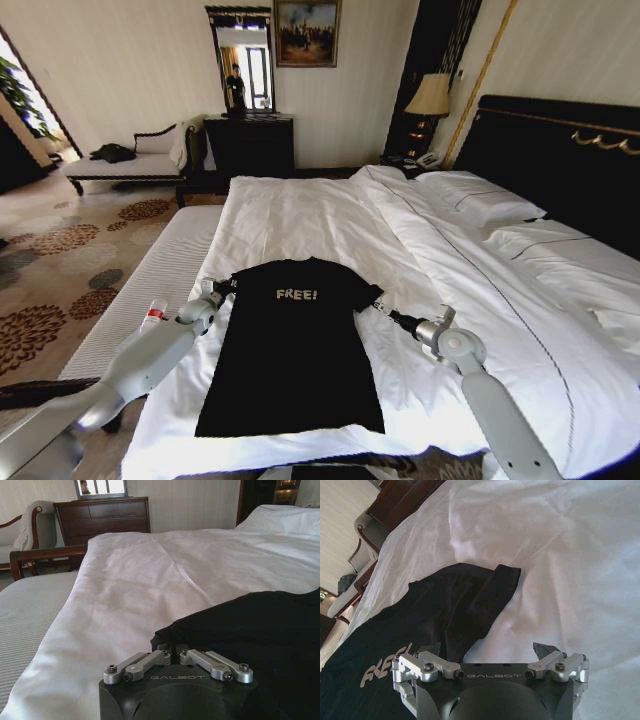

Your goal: Fold the clothes on the bed.

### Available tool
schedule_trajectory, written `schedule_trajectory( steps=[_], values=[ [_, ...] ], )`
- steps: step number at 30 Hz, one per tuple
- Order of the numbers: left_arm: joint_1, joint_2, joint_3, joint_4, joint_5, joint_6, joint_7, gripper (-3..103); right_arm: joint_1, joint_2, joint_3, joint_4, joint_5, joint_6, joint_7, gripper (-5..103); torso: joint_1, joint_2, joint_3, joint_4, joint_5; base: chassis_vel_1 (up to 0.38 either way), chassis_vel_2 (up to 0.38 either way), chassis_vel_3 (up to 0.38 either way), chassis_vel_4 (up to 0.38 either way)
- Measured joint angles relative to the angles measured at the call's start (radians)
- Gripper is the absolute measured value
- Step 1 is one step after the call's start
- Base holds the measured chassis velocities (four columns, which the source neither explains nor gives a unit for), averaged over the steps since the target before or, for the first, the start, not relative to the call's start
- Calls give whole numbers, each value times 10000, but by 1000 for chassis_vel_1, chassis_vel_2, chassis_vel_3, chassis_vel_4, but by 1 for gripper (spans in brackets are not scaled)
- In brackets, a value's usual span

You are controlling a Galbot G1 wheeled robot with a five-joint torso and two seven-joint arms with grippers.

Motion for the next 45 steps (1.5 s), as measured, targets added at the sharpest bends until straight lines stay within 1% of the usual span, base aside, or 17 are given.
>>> schedule_trajectory(
  steps=[4,6,7,9,12,16,21,25,26,28,30,32,34,36,38,42,45],
  values=[
    [-113,-244,-57,165,45,8,-137,-1,-12,-134,-43,-32,-21,78,-13,100,0,1,0,-1,0,0,0,0,0],
    [-121,-308,-119,132,16,196,-390,8,120,-284,-80,-178,17,146,-41,100,0,1,0,-1,1,0,0,0,0],
    [-121,-308,-119,132,16,196,-390,8,120,-284,-80,-178,17,146,-41,100,0,1,0,-1,1,0,0,0,0],
    [9,-310,-272,-15,-24,373,-575,19,353,-423,-141,-434,229,221,-65,100,0,0,0,0,2,0,0,0,0],
    [227,-233,-461,-177,-25,465,-694,24,608,-519,-214,-742,429,271,-66,100,0,1,1,0,-1,0,0,0,0],
    [752,122,-1035,-463,22,531,-870,45,1303,-636,-447,-1786,808,311,-117,100,0,0,1,2,0,0,0,0,0],
    [1156,440,-1502,-792,48,552,-1050,56,1879,-612,-635,-2671,868,351,-245,100,0,0,1,2,-2,0,0,0,0],
    [2248,1155,-2368,-2269,-202,603,-1412,78,2643,-406,-846,-3682,728,409,-447,100,0,1,1,2,0,0,0,0,0],
    [2248,1155,-2368,-2269,-202,603,-1412,78,2643,-406,-846,-3682,728,409,-447,100,0,1,1,2,0,0,0,0,0],
    [3156,1536,-2944,-3265,-340,629,-1592,89,2849,-297,-851,-3932,707,424,-511,100,0,1,-1,1,1,0,0,0,0],
    [3554,1662,-3158,-3602,-353,636,-1652,89,2900,-253,-840,-3999,694,434,-532,100,0,1,0,5,0,0,0,0,0],
    [4289,1833,-3445,-4255,-348,637,-1708,97,2866,-204,-665,-4024,686,450,-542,100,0,1,0,8,2,0,0,0,0],
    [4948,1955,-3692,-4821,-289,635,-1752,100,2831,-188,-533,-4022,701,453,-541,100,0,1,0,-12,-4,0,0,0,0],
    [5331,2000,-3888,-5153,-230,629,-1778,100,2864,-159,-512,-4046,708,453,-540,100,0,1,0,-10,-3,0,0,0,0],
    [5933,2030,-4192,-5710,-108,612,-1824,100,2852,-94,-410,-4049,715,454,-531,100,-1,0,0,6,2,0,0,0,0],
    [6903,2018,-4746,-6500,70,589,-1844,100,2718,35,-246,-3844,732,454,-503,100,0,1,-1,-5,0,0,0,0,0],
    [7848,1912,-5363,-7001,275,520,-1842,100,2716,189,-249,-3675,743,452,-479,100,-1,1,-1,5,0,0,0,0,0]
  ],
)
